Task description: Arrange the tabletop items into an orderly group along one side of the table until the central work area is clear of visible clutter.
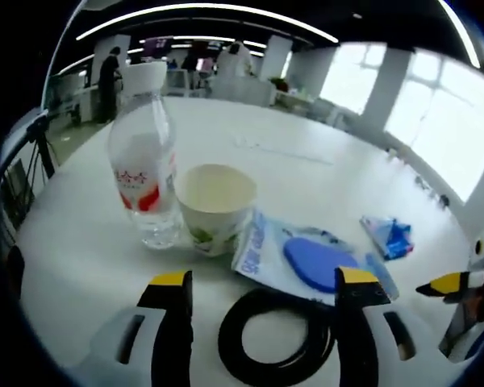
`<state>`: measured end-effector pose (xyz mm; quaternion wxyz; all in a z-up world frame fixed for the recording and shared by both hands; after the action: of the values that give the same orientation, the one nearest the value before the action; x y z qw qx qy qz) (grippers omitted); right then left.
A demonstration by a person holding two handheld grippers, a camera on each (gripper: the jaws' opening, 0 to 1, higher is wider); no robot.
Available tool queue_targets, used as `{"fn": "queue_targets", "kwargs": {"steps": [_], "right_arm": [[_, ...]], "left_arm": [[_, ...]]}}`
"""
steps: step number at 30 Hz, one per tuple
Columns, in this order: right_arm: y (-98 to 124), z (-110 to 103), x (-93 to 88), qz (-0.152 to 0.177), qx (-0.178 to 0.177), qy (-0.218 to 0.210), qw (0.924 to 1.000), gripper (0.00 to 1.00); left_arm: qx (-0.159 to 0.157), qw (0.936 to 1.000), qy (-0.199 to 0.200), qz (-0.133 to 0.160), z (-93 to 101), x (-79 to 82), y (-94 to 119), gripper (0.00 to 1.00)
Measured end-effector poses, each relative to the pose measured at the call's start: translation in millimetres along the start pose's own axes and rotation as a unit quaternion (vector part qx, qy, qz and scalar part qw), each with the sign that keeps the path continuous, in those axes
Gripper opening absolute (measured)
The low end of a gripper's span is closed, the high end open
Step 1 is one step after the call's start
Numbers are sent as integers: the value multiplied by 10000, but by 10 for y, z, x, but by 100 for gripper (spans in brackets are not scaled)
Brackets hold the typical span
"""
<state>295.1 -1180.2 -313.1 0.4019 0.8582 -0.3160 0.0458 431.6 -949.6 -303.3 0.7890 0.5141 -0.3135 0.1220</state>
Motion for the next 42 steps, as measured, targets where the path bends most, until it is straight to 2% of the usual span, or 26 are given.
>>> {"fn": "queue_targets", "kwargs": {"steps": [8, 10, 19, 24, 28, 30, 32, 35, 40, 42], "right_arm": [[-284, -207, 24, -121, 241, -207, 9994, 43], [-351, -203, 13, -262, 125, -237, 9993, 41], [-512, -238, 18, -264, 228, -587, 9977, 40], [-575, -194, 35, -260, 176, -685, 9972, 36], [-635, -183, 54, -272, 177, -685, 9971, 31], [-665, -203, 41, -355, 181, -585, 9975, 29], [-678, -246, 24, -436, 151, -408, 9981, 27], [-692, -240, 33, -418, 4, -129, 9990, 10], [-712, -210, 26, -439, -146, 12, 9989, 6], [-702, -226, 45, -431, -216, 234, 9986, 4]], "left_arm": [[-197, 9997, 142, 34, 24, 50, -117, 62], [-147, 9999, 60, -49, 13, 41, -162, 62], [-199, 9995, 215, -145, -30, 29, -230, 54], [-117, 9995, 173, -228, -65, 18, -281, 44], [-208, 9994, 146, -242, -32, 40, -318, 27], [-171, 9993, 74, -316, -26, 20, -354, 28], [-107, 9994, -22, -336, 2, 23, -339, 23], [-10, 9994, -122, -331, -10, 34, -324, 18], [47, 9992, -112, -374, -48, 26, -341, 16], [82, 9991, -165, -388, -36, 22, -349, 14]]}}
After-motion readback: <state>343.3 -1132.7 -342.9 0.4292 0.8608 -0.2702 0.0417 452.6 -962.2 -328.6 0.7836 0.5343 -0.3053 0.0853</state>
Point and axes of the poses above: the point that each gripper's makers call its tool centre point, and the gripper's own axes: y roughly backward along the fingers, z roughly to its right, x roughly out of its top, the point moved 3 cm from there along y, roughly backward along the fingers, and after that the axes turned 11 degrees about -z, right-handed, at the moved point
